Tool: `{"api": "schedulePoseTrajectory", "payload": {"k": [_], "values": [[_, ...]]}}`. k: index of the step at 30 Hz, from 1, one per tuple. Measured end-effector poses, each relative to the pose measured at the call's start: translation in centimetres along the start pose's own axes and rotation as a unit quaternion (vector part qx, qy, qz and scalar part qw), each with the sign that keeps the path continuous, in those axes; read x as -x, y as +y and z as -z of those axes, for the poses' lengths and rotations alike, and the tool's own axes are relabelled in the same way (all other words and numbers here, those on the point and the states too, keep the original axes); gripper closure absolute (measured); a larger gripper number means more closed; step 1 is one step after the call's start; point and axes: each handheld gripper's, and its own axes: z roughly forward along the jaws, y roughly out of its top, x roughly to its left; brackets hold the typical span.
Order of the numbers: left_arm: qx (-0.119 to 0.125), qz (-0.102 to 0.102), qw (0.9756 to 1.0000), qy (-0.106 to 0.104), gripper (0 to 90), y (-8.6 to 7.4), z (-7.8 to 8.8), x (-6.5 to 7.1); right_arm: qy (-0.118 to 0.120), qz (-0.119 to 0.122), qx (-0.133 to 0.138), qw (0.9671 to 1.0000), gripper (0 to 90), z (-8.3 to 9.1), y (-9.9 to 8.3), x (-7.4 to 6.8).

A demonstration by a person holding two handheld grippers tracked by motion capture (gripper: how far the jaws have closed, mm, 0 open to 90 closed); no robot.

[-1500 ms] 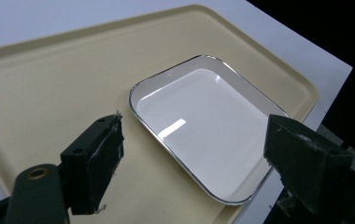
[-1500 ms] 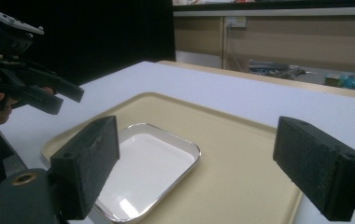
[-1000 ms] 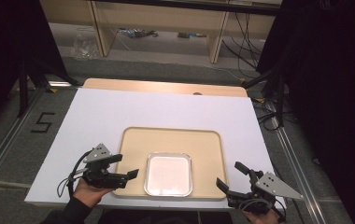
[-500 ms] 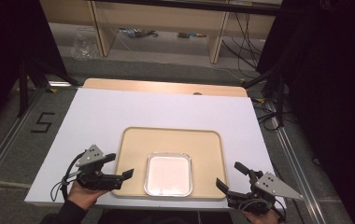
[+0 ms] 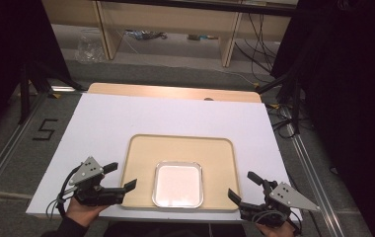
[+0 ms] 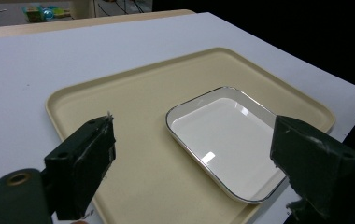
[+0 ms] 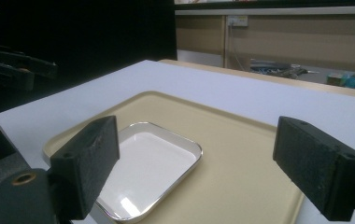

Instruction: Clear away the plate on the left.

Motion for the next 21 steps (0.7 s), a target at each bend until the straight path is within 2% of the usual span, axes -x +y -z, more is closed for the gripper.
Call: {"api": "schedulePoseTrajectory", "payload": {"k": [5, 7, 8, 10, 11, 13, 14, 16, 20, 21], "values": [[0.0, 0.0, 1.0, 0.003, 14.2, -0.2, 0.4, 0.1, 0.001, 0.003, -0.001, 1.0, 15.4, 0.0, 0.0, 0.0], [0.0, -0.01, 0.9999, -0.003, 14.3, -0.3, 0.5, 0.1, 0.003, 0.003, 0.0, 1.0, 15.4, 0.0, 0.0, 0.0], [0.001, -0.002, 1.0, 0.0, 14.3, -0.4, 0.6, 0.2, 0.001, 0.002, -0.001, 1.0, 15.4, 0.0, 0.0, 0.0], [0.0, -0.005, 1.0, 0.001, 14.5, -0.4, 0.8, 0.2, 0.003, 0.003, 0.0, 1.0, 15.4, 0.0, 0.0, 0.0], [-0.002, -0.011, 0.9999, 0.001, 14.7, -0.4, 0.9, 0.1, 0.004, 0.002, 0.0, 1.0, 15.4, 0.0, 0.0, 0.0], [-0.004, -0.009, 1.0, 0.004, 14.9, -0.5, 1.2, 0.1, 0.001, 0.002, -0.001, 1.0, 15.4, 0.0, 0.0, 0.0], [-0.007, -0.016, 0.9999, 0.002, 14.9, -0.5, 1.3, 0.1, 0.001, 0.001, 0.001, 1.0, 15.4, 0.0, 0.0, 0.0], [-0.008, -0.013, 0.9999, 0.003, 15.0, -0.7, 1.3, 0.3, 0.002, 0.001, -0.001, 1.0, 15.4, -0.1, 0.0, 0.0], [-0.019, -0.023, 0.9995, 0.007, 15.0, -1.0, 1.3, 0.7, -0.003, -0.005, -0.002, 1.0, 15.4, 0.0, 0.0, -0.1], [-0.019, -0.018, 0.9996, 0.008, 15.0, -1.1, 1.3, 0.8, 0.001, 0.0, -0.001, 1.0, 15.4, -0.1, 0.0, 0.0]]}}
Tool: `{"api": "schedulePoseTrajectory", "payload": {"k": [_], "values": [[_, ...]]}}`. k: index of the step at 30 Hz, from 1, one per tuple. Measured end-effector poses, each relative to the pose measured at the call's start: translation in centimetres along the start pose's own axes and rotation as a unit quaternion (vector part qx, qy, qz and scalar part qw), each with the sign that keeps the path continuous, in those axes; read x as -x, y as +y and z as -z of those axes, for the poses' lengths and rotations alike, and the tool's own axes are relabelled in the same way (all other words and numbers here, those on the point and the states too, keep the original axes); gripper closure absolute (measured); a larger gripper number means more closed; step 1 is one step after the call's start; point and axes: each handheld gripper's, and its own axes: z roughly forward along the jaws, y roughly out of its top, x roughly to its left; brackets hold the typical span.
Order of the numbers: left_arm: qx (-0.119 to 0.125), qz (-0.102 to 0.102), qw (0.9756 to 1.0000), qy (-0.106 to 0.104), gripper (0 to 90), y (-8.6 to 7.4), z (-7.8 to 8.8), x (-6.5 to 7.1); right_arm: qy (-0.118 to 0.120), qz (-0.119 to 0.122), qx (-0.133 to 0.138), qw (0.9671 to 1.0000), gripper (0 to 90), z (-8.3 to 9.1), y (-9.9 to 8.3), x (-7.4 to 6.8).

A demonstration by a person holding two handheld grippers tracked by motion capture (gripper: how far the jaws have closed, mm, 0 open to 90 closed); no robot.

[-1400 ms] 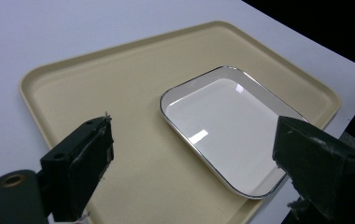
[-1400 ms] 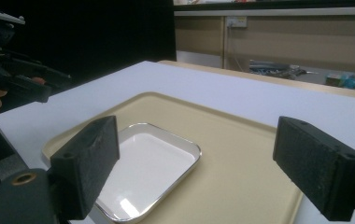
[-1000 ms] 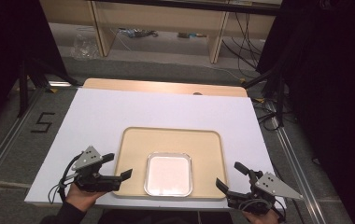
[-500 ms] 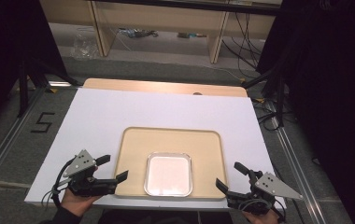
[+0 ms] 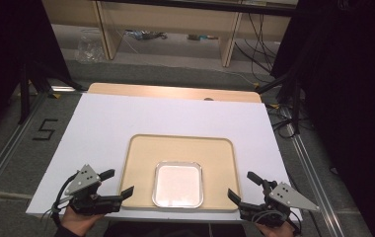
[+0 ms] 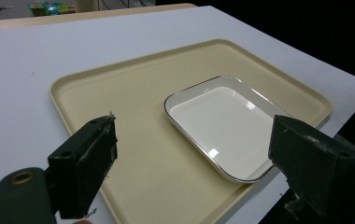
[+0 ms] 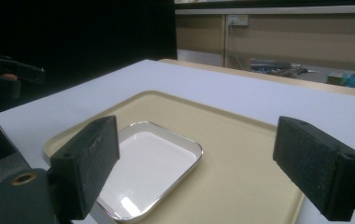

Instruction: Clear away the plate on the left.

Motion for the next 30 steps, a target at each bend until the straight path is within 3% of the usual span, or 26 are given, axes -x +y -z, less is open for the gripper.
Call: {"api": "schedulePoseTrajectory", "payload": {"k": [1, 4, 5, 7, 9, 11, 12, 15, 16, 25, 27, 30], "values": [[0.005, 0.01, 0.9999, 0.0, 15.0, -0.09, -0.06, 0.17, 0.0, 0.001, 0.001, 1.0, 15.4, -0.02, 0.0, 0.0], [0.002, -0.001, 1.0, 0.004, 15.1, -0.15, 0.2, 0.22, -0.001, -0.001, 0.001, 1.0, 15.4, -0.02, -0.01, -0.03], [0.006, 0.012, 0.9999, 0.007, 15.1, -0.24, 0.18, 0.38, -0.001, -0.001, 0.002, 1.0, 15.4, -0.03, -0.01, -0.03], [0.001, 0.001, 1.0, 0.005, 15.2, -0.16, 0.24, 0.23, -0.006, 0.013, 0.006, 0.9999, 15.4, -0.01, 0.02, 0.12], [0.002, 0.009, 0.9999, 0.009, 15.2, -0.19, 0.14, 0.23, -0.009, 0.012, -0.003, 0.9999, 15.4, 0.09, 0.06, 0.1], [-0.003, -0.001, 1.0, 0.007, 15.2, -0.17, 0.1, -0.03, -0.006, 0.012, 0.0, 0.9999, 15.4, 0.04, 0.05, 0.1], [-0.004, 0.002, 1.0, 0.008, 15.2, -0.18, 0.08, -0.08, -0.003, -0.001, 0.0, 1.0, 15.4, -0.01, 0.01, -0.09], [0.0, 0.007, 0.9999, 0.009, 15.3, -0.2, 0.02, -0.17, 0.003, 0.008, 0.0, 1.0, 15.4, -0.06, 0.04, 0.1], [-0.001, 0.006, 0.9999, 0.009, 15.3, -0.19, 0.03, -0.19, -0.008, 0.012, 0.001, 0.9999, 15.4, 0.03, 0.04, 0.08], [-0.003, 0.005, 0.9999, 0.01, 15.3, -0.16, 0.02, -0.21, -0.005, 0.012, 0.003, 0.9999, 15.4, 0.02, 0.04, 0.11], [-0.003, 0.016, 0.9998, 0.011, 15.3, -0.21, -0.06, -0.09, -0.005, 0.012, 0.003, 0.9999, 15.4, 0.02, 0.04, 0.1], [-0.004, 0.015, 0.9998, 0.011, 15.3, -0.2, -0.1, -0.07, -0.006, 0.012, 0.003, 0.9999, 15.4, 0.02, 0.04, 0.11]]}}
